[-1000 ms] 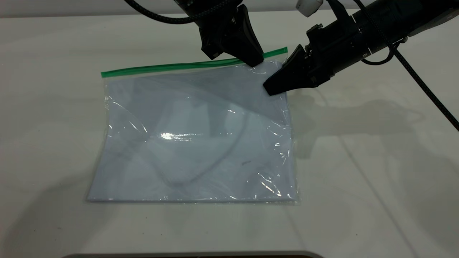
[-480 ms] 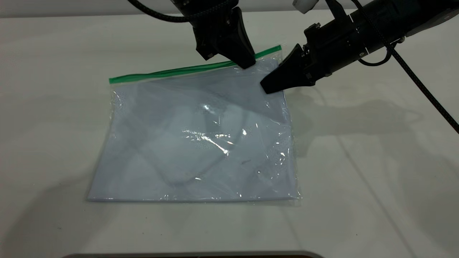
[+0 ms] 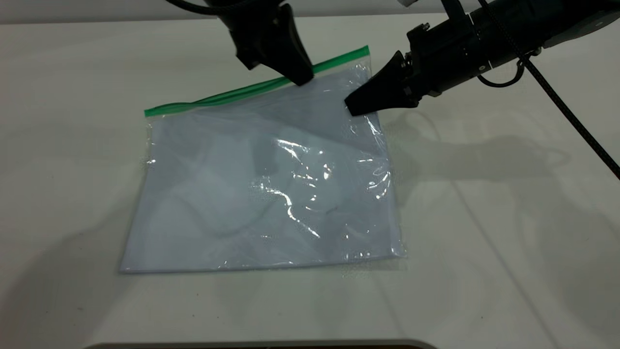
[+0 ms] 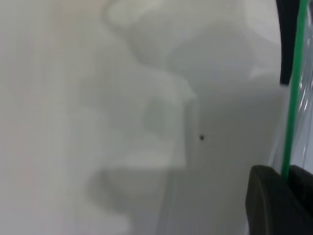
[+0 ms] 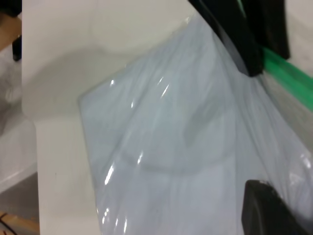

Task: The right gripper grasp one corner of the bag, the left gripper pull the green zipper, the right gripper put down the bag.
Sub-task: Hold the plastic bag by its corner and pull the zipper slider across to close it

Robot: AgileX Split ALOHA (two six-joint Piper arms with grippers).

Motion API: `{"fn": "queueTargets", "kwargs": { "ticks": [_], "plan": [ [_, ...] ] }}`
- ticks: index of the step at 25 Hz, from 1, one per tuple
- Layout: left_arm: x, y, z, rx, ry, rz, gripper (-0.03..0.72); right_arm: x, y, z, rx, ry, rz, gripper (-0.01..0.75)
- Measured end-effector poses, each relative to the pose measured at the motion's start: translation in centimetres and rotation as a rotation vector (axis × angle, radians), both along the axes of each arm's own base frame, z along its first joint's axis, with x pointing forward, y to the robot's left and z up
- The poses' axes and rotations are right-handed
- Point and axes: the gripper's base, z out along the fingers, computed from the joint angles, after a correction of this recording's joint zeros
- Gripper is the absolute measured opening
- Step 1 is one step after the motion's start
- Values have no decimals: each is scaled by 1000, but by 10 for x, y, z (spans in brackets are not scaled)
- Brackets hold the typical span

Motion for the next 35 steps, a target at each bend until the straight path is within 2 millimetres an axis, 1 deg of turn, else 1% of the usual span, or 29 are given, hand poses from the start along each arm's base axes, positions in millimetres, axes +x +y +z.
{"fn": "queueTargets", "kwargs": {
  "ticks": [11, 14, 20, 23, 26, 35],
  "plan": [
    [10, 44, 0, -5, 88, 46, 50, 3, 0, 3, 44, 32, -54, 35],
    [13, 59, -1, 17, 96, 53, 50, 5, -8, 4, 58, 57, -83, 35],
    [18, 82, -3, 70, 119, 98, 53, 12, -31, 4, 68, 93, -157, 35],
    [18, 90, -4, 92, 134, 106, 53, 15, -40, 4, 66, 99, -184, 35],
    [17, 97, -5, 128, 157, 114, 54, 16, -44, 3, 64, 103, -199, 35],
    [16, 109, -7, 213, 187, 141, 55, 18, -50, 4, 68, 110, -224, 35]
  ]
}}
